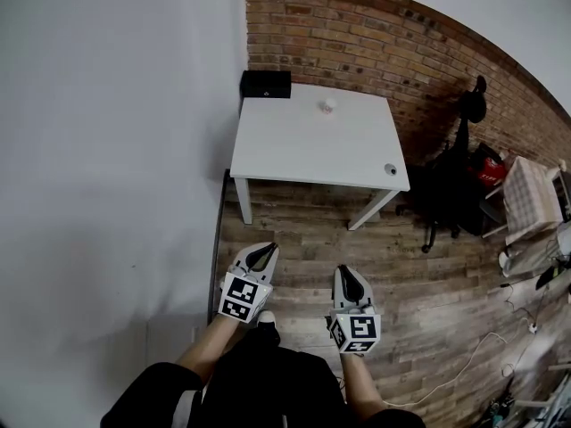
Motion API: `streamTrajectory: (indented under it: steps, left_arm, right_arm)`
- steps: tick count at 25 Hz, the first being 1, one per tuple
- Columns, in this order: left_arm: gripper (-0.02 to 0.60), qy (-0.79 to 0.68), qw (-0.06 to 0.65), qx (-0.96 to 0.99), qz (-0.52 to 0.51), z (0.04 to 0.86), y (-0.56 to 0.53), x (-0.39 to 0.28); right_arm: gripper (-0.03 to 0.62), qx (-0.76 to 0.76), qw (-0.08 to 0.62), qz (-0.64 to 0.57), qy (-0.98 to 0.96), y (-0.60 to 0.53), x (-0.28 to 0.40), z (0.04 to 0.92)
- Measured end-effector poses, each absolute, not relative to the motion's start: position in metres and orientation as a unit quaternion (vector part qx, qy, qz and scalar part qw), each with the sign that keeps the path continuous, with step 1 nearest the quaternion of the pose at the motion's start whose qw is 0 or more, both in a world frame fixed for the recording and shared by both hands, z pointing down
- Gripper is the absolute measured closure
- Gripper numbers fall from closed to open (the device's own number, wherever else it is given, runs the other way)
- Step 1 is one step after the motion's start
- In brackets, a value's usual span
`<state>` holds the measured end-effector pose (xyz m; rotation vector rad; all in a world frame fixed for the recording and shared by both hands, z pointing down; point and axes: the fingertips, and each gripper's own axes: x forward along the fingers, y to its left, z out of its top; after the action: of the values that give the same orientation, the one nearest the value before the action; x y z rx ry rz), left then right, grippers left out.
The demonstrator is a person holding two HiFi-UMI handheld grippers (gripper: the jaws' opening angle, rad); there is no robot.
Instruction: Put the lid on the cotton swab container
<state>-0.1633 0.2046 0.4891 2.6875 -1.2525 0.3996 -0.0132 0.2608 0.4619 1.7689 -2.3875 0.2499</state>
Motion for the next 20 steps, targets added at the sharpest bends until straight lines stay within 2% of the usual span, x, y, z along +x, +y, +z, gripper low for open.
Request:
streamTrajectory:
  steps: [20]
  left_arm:
    - [0.557, -0.400, 0.085, 0.903, 0.134, 0.497, 0.128, -0.186]
  right_arm:
    - [0.570, 0.607, 0.082, 0.091, -0.785, 0.190, -0.037, 0.465]
